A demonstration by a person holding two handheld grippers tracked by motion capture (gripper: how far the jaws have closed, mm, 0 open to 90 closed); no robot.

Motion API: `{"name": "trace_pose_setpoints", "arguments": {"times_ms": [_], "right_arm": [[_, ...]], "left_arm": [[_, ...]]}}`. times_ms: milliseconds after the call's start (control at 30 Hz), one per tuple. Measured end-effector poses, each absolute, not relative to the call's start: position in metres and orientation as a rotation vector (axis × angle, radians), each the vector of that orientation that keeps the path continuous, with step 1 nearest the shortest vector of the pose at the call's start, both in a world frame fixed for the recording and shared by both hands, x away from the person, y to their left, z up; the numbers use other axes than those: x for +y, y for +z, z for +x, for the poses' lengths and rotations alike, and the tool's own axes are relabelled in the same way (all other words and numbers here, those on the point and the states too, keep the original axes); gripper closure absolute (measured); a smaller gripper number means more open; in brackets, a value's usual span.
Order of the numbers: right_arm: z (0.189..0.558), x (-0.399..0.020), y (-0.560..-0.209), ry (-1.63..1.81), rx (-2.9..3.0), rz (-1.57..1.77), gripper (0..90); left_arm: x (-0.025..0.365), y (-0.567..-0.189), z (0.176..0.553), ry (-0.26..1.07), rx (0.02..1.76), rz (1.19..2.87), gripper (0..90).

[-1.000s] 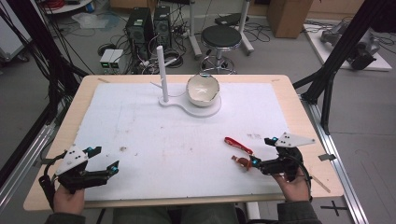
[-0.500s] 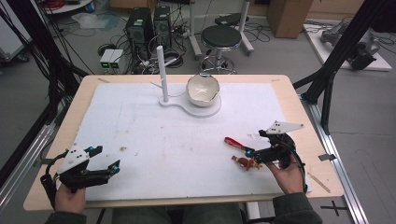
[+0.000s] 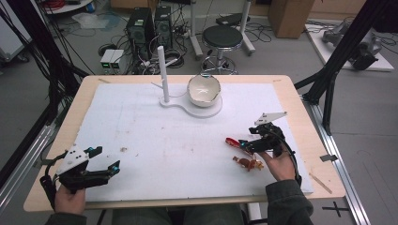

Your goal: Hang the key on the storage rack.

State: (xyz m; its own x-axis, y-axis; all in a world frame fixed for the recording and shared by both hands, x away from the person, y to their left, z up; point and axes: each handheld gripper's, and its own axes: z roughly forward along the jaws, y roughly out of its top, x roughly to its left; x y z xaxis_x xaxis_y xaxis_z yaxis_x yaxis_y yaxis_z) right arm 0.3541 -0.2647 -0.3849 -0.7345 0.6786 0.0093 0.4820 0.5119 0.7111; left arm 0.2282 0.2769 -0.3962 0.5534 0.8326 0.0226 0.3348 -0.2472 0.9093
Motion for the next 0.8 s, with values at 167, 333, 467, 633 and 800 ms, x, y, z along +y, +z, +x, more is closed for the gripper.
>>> {"name": "trace_pose_setpoints", "arguments": {"times_ms": [167, 333, 467, 633, 800], "right_arm": [[0.357, -0.264, -0.391, 1.001, 2.528, 0.972, 38.9], [0.357, -0.264, -0.396, 0.966, 2.561, 0.985, 46.4], [0.358, -0.264, -0.401, 0.925, 2.583, 1.0, 49.1], [0.359, -0.263, -0.405, 0.899, 2.599, 1.014, 55.2], [0.36, -0.26, -0.41, 0.84, 2.641, 0.994, 61.4]], "left_arm": [[0.277, -0.396, 0.228, 0.651, 0.958, 1.827, 19.3], [0.277, -0.396, 0.228, 0.65, 0.959, 1.827, 19.3], [0.277, -0.396, 0.228, 0.653, 0.96, 1.829, 19.3], [0.277, -0.396, 0.228, 0.652, 0.961, 1.828, 19.3], [0.277, -0.397, 0.228, 0.651, 0.958, 1.833, 19.3]]}}
